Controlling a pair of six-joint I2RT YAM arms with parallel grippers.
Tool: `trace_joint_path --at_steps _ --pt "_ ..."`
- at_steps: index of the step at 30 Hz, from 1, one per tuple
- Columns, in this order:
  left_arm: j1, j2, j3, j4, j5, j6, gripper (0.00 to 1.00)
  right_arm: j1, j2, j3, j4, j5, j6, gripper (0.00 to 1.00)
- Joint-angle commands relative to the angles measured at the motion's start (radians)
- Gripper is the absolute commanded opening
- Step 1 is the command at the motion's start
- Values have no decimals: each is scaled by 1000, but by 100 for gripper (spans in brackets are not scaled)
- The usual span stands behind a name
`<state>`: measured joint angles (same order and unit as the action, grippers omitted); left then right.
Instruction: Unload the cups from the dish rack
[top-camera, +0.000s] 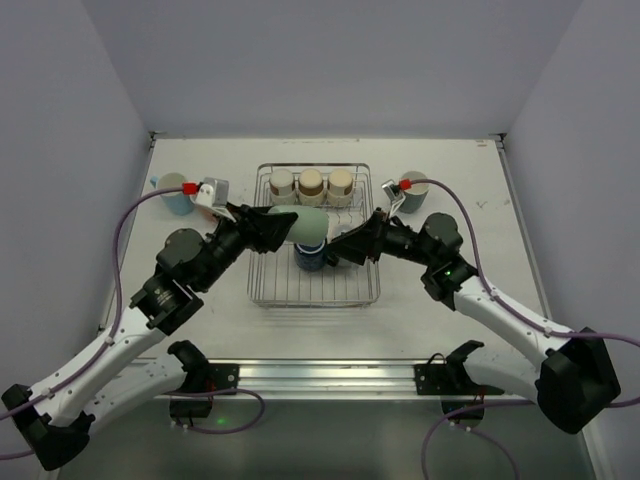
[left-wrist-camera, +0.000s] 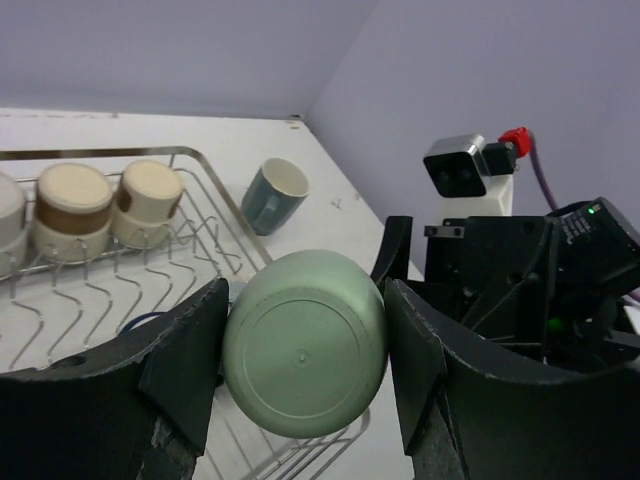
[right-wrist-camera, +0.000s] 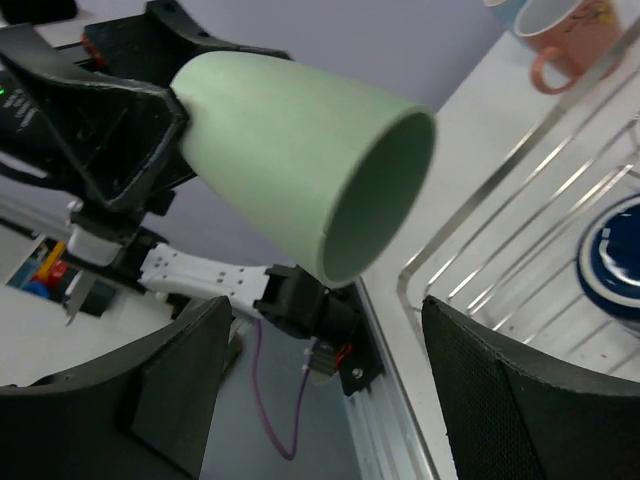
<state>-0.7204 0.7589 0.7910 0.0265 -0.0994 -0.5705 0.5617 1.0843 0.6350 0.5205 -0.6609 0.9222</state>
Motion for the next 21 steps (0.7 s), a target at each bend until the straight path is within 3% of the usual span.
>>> trace_joint_path --at_steps 1,4,9,10,11,12,13,14,16,17,18,20,21 --pt "3 5 -35 191 136 -106 5 32 25 31 229 -91 78 79" --pt "4 13 -52 226 153 -124 5 47 38 35 268 -89 96 70" --pt "3 36 -110 349 216 -178 5 72 72 45 356 -62 130 65" --pt "4 39 -116 361 224 -190 6 73 78 42 386 -52 145 61" --pt "4 43 -122 368 230 -190 10 73 84 35 412 -33 170 49" --pt "3 48 -121 359 234 -186 15 75 86 26 455 -20 179 42" --pt "4 48 -116 348 234 -178 38 73 82 25 464 -7 182 33" --pt "3 45 -111 314 228 -164 54 73 71 28 435 22 173 16" --pt "3 28 -87 258 202 -123 86 72 51 46 344 55 132 3" --pt "4 20 -75 218 164 -103 93 72 28 64 276 70 56 0" --pt "4 10 -56 129 141 -57 98 73 16 112 99 122 12 0" --pt "4 0 0 32 71 -8 100 70 -3 172 -87 188 -139 0" --pt "3 -6 19 -78 50 41 100 69 -17 234 -260 260 -188 0"
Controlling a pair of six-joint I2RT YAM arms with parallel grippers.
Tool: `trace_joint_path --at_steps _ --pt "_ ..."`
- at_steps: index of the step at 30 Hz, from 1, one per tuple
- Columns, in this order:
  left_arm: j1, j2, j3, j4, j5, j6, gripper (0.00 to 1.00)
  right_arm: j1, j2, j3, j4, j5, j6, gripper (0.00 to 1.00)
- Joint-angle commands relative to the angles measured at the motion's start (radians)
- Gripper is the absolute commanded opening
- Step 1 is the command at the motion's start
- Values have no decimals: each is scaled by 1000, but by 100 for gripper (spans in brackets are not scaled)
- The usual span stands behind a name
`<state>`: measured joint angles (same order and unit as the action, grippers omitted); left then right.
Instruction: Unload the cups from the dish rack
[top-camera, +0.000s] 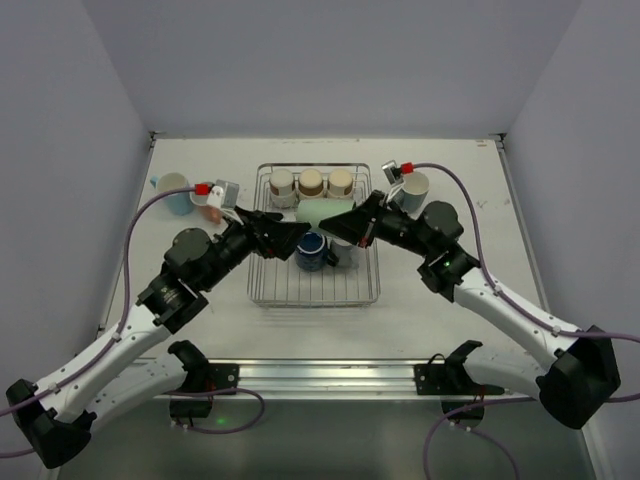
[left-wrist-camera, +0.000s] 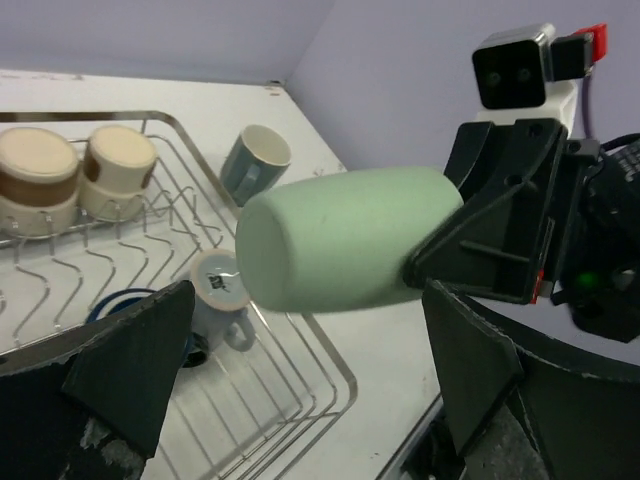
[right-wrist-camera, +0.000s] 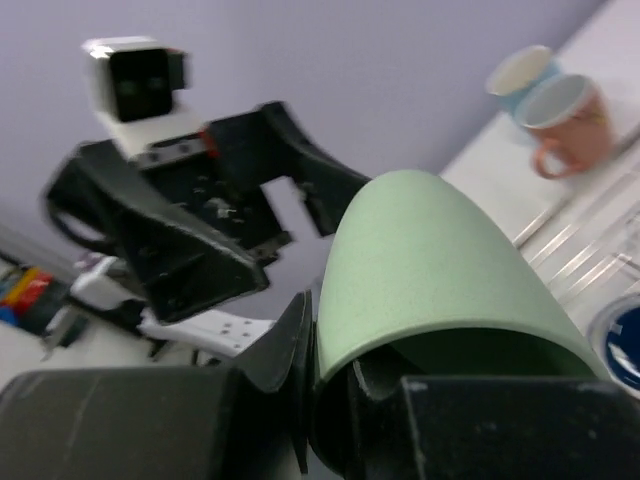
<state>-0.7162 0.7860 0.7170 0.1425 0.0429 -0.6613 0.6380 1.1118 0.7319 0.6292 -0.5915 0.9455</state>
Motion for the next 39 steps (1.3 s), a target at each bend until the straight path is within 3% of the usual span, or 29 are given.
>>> trace_joint_path --at_steps 1,3,5,8,14,20,25,39 --pt "0 -37 122 -236 -107 156 100 -14 -43 180 -472 231 -267 0" --pt "0 -41 142 -372 -136 231 100 -32 -29 325 -751 330 -448 0" --pt "0 -28 163 -464 -140 275 100 -69 -4 423 -993 560 -578 0" --pt "0 -14 147 -613 -147 330 100 -237 71 593 -1178 622 -632 0" --pt "0 -47 90 -632 -176 388 100 -438 293 798 -1370 803 -731 0" --pt "0 -16 58 -581 -204 442 100 -610 512 876 -1412 750 -740 0" --pt "0 -2 22 -557 -149 447 100 -664 672 916 -1401 693 -731 0" --pt "1 12 16 -554 -141 447 100 -689 954 1026 -1401 605 -715 6"
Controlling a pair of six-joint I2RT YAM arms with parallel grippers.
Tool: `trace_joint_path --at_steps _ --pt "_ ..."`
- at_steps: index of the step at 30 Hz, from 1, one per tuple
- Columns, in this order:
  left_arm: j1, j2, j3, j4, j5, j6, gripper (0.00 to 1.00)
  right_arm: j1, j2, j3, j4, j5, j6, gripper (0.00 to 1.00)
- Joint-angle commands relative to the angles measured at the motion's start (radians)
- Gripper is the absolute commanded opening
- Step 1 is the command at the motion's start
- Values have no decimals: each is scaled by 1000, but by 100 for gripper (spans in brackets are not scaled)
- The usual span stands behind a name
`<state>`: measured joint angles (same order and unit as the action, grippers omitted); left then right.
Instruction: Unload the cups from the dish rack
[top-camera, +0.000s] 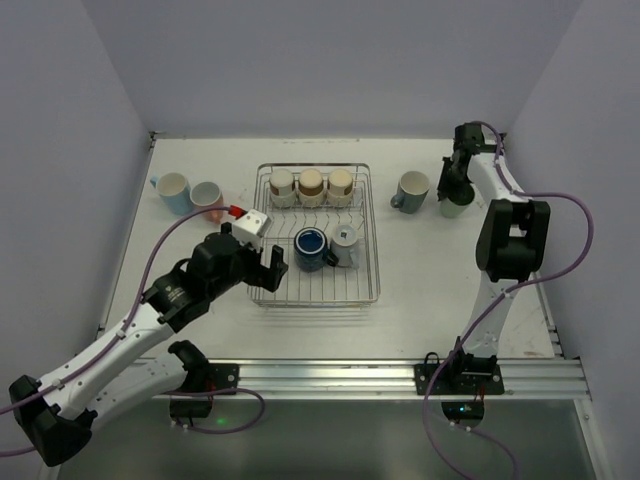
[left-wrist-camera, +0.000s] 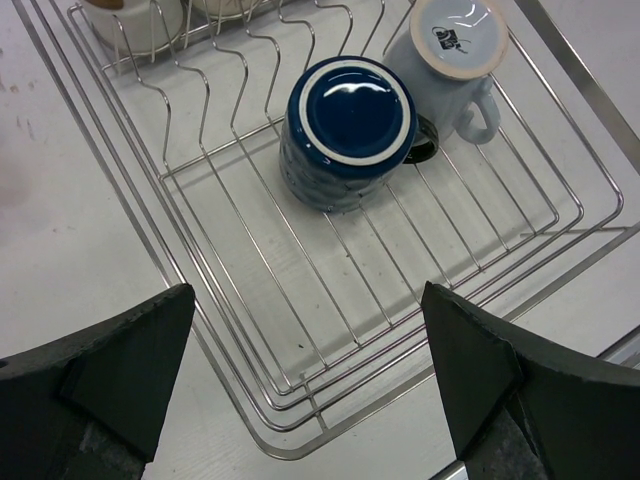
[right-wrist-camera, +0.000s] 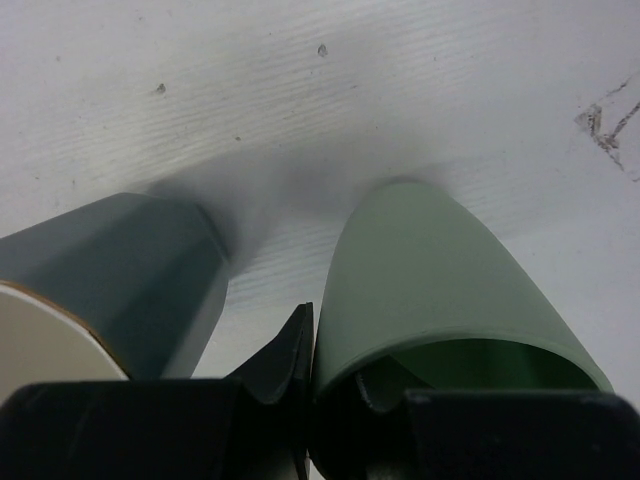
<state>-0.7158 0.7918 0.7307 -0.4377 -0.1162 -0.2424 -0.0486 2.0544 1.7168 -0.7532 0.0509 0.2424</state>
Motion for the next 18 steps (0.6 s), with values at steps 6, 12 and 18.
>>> trace_joint_path --at_steps 6,12,18 --pt "1 40 30 25 42 31 100 -2 15 30 -18 -36 -6 26" --pt "-1 49 71 25 98 5 100 -2 -107 -22 11 -10 23 48" --pt "-14 116 121 56 83 -75 100 0 -324 -287 199 -43 118 71"
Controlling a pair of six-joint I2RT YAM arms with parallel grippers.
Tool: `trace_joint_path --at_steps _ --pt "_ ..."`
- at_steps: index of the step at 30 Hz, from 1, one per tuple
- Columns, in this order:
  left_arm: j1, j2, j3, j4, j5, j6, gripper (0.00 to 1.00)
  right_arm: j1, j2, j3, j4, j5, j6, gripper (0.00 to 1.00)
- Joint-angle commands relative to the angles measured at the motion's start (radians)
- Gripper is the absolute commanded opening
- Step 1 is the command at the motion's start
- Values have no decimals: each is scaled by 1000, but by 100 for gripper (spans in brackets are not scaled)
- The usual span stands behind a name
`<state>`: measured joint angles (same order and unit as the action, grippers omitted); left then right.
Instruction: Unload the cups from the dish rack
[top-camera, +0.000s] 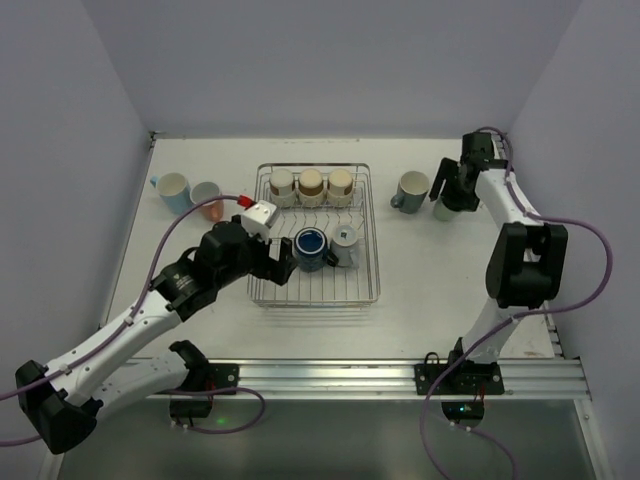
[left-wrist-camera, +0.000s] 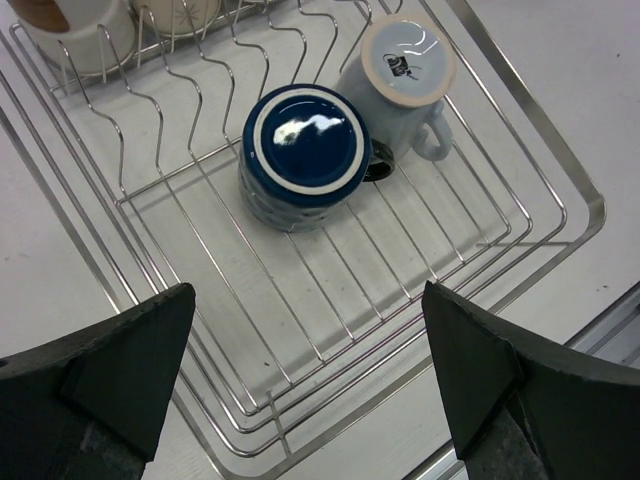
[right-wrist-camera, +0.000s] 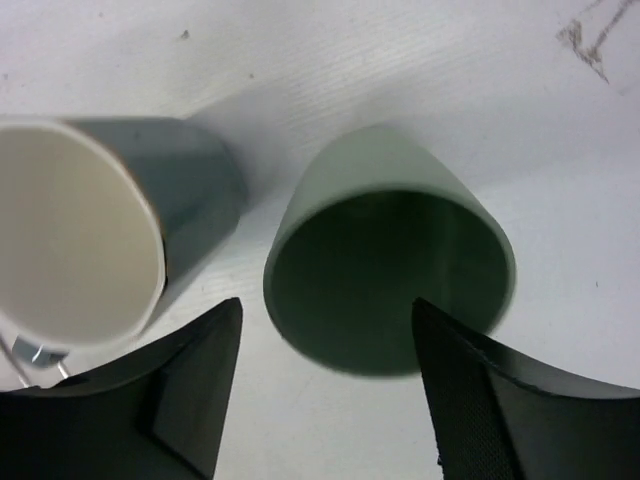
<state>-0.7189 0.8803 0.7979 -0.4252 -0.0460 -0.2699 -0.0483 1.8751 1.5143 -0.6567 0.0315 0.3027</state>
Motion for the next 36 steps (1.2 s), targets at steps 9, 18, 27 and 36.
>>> trace_joint_path --at_steps 9,18,27,36 --pt "-76 293 110 160 -146 -91 100 -1 -513 -410 353 -108 174 93" --pt "-34 448 64 416 -75 81 100 -1 -734 -624 526 -142 228 99" --pt "-34 568 124 390 -71 101 100 -1 -745 -638 574 -266 246 99" --pt "-33 649 158 396 -61 124 100 -1 -754 -640 583 -297 246 99"
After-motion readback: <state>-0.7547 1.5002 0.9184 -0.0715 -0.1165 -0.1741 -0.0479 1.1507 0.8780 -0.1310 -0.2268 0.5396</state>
